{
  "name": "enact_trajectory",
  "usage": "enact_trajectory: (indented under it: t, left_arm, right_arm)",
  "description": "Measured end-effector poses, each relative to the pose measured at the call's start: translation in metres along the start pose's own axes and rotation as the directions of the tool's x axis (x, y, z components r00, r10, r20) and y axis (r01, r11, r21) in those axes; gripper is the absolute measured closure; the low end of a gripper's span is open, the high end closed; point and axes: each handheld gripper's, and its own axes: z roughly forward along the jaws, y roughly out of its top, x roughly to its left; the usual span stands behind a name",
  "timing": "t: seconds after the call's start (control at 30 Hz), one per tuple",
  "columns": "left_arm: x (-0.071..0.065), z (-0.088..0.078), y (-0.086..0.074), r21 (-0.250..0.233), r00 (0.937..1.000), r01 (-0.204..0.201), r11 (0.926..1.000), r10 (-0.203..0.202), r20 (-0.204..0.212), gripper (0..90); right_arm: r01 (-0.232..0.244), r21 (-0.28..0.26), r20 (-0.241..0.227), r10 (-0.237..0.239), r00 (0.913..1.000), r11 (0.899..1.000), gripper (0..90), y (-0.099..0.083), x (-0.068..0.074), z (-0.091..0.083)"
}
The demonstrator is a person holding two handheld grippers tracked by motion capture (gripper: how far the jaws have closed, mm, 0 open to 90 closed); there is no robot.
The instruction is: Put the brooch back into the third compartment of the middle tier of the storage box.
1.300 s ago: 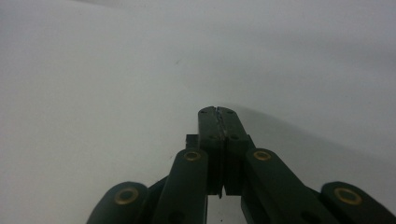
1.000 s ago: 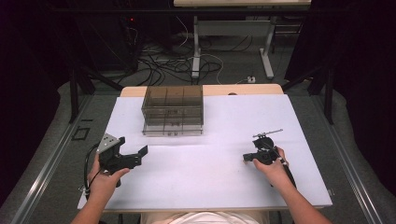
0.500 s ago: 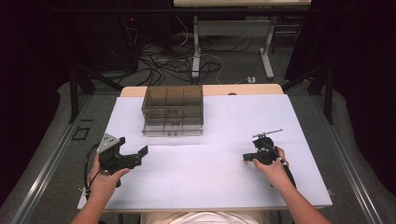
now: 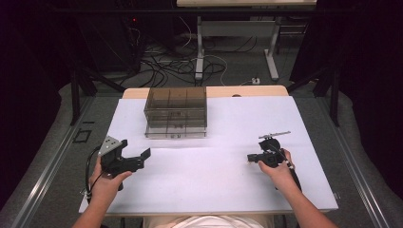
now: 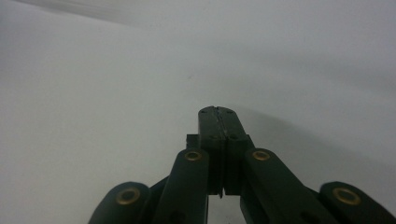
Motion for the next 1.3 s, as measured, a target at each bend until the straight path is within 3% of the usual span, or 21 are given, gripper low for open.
enact_trajectory:
  t: [1.03, 1.3]
  left_arm:
    - [0.000, 0.000, 0.000, -0.005, 1.0000, 0.003, 1.0000, -0.003, -0.001, 1.2]
    - [0.001, 0.000, 0.000, -0.008, 1.0000, 0.008, 0.9999, -0.008, -0.001, 1.2]
  right_arm:
    - [0.007, -0.116, -0.034, -0.011, 0.9994, 0.993, 90.0, 0.008, 0.011, -0.023]
    - [0.015, -0.130, -0.018, -0.018, 0.9997, 0.991, 90.0, 0.013, 0.013, -0.029]
